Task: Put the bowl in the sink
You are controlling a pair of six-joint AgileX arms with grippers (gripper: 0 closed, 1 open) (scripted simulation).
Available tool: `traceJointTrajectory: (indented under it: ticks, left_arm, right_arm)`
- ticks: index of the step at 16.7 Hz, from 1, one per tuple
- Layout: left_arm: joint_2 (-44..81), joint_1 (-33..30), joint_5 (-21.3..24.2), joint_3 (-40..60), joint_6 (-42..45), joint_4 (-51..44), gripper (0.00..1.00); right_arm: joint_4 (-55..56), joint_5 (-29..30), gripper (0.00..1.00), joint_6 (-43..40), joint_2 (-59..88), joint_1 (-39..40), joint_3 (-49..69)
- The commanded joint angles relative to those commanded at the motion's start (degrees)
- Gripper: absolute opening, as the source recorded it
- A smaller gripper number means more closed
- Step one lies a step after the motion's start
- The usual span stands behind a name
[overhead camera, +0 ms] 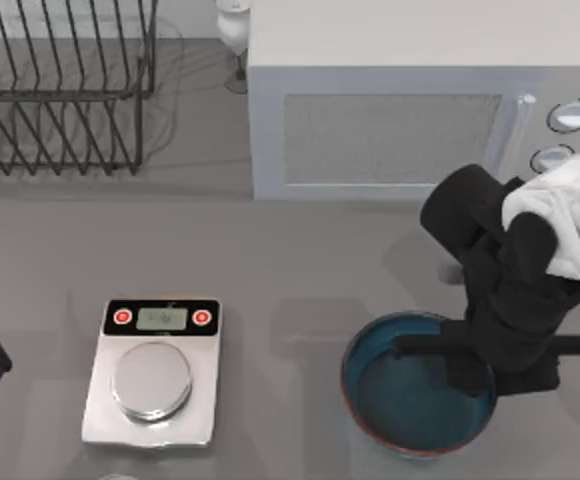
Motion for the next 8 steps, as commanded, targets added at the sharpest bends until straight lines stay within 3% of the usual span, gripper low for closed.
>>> traceJointTrajectory:
  ticks: [8]
  left_arm:
    - [0.0,0.0,0.0,0.0,0.0,0.0,1.00]
  right_arm:
    - [-24.4,0.0,0.00,-0.1,-4.5,-0.1,17.9]
